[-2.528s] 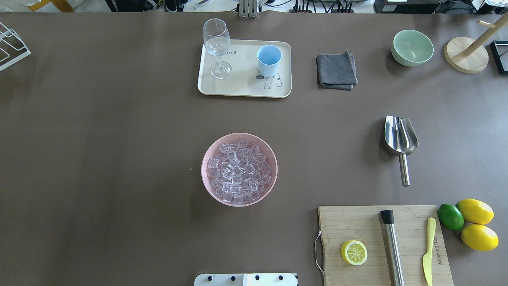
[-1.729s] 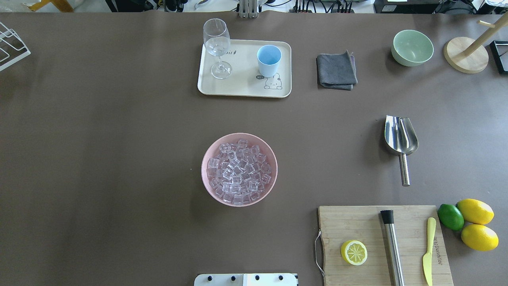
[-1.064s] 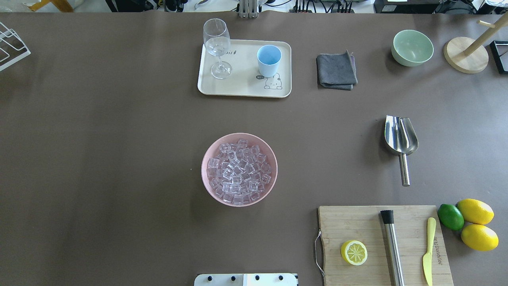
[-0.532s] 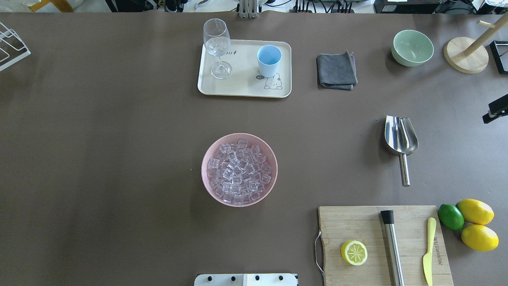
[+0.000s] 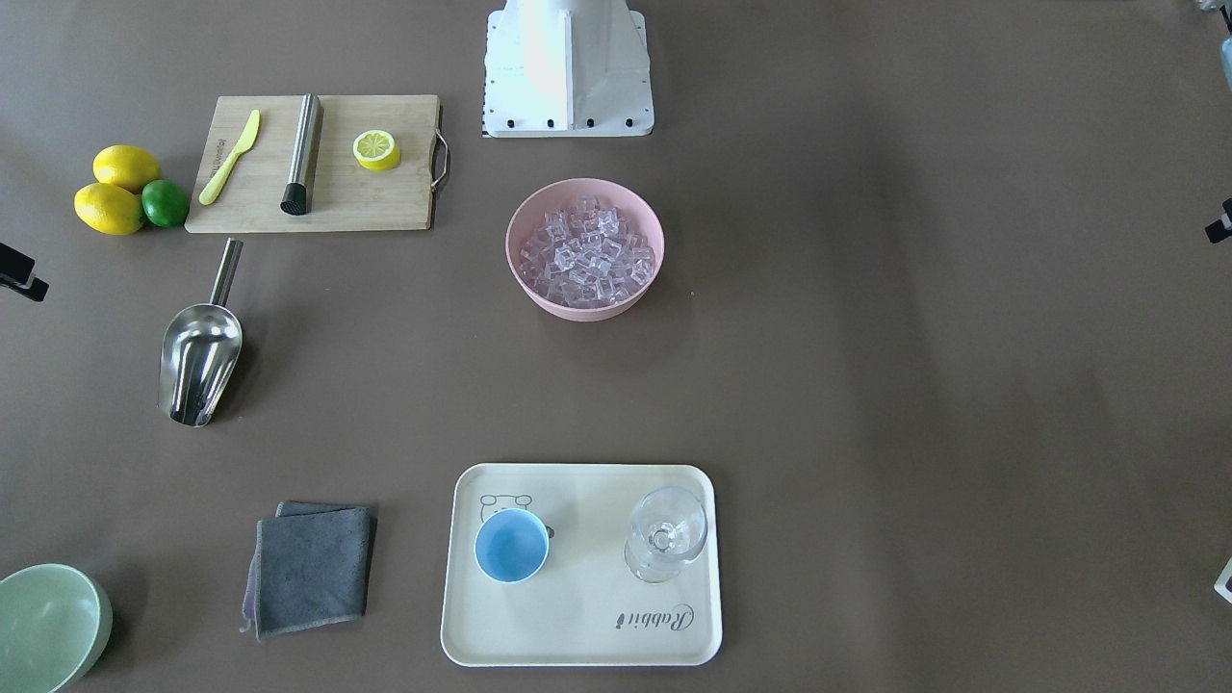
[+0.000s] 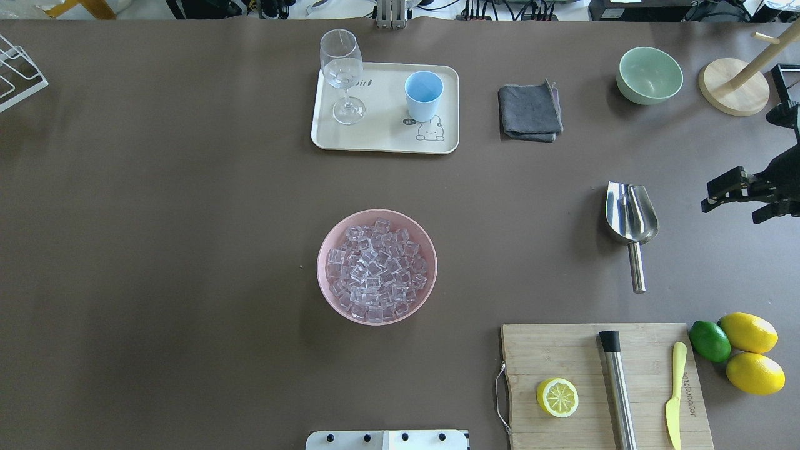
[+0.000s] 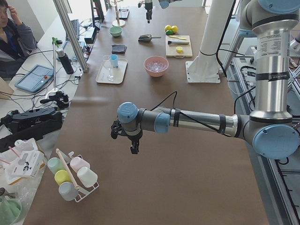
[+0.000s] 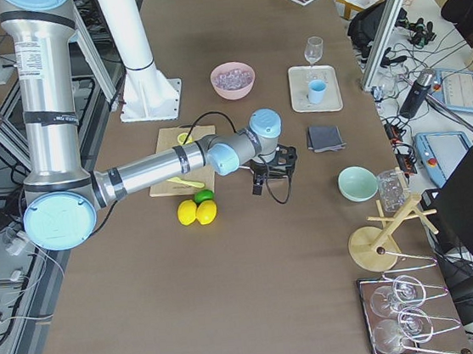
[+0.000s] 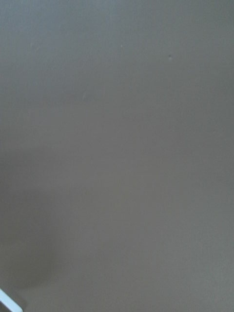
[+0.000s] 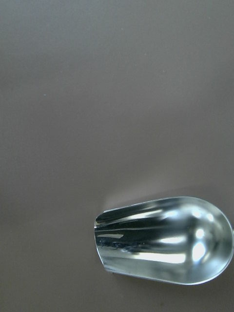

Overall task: Put ice in cup with scoop
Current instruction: 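Reach the right gripper down and grasp the metal scoop handle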

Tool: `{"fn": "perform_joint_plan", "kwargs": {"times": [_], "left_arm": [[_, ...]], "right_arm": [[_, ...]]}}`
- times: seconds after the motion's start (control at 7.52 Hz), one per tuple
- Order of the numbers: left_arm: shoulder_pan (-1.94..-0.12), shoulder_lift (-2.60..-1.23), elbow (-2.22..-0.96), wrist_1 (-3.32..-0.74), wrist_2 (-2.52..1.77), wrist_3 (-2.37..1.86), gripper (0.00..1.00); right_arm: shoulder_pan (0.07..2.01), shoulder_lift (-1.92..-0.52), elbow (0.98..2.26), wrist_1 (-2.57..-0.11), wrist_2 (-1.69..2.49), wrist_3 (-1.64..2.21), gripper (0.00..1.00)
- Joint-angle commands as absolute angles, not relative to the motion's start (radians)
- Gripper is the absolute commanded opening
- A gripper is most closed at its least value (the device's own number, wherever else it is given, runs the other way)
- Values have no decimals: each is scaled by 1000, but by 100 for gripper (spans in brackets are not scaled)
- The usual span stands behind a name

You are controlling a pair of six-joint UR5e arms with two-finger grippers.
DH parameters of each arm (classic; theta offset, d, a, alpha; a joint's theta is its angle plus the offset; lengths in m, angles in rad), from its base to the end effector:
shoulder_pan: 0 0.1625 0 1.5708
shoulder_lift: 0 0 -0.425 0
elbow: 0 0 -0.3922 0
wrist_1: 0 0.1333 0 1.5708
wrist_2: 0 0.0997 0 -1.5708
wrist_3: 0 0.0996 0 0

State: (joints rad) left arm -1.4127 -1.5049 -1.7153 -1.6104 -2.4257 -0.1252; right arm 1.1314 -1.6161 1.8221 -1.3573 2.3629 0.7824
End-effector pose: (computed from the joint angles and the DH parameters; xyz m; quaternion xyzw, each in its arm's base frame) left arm 0.0165 -0.4730 0.6089 -0.0052 0.4173 0.0394 0.9079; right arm -0.1495 -0.4648 0.5301 -0.0591 -0.4193 0.0749 0.9028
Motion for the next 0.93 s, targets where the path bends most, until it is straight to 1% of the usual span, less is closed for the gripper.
{"fn": "perform_joint_plan", "kwargs": {"times": [0.0,0.27,0.53,0.67,0.8], "left_arm": [[-1284,-1563,-1788,-1611,-2425,-130,98],[-1171,-1642,-1840,-1612,-2425,-130,98],[-1039,-1747,-1879,-1632,-2425,-129,98],[-982,-1762,-1884,-1719,-2422,-129,98],[-923,-1761,-1876,-1879,-2418,-129,98]], "right_arm": [[973,-1617,1815,-1186,2300,1102,100],[841,-1608,1819,-1137,2211,1233,100],[801,-1597,1821,-1135,2206,1244,100],[796,-1598,1821,-1134,2213,1243,100],[784,-1597,1819,-1137,2215,1244,100]]}}
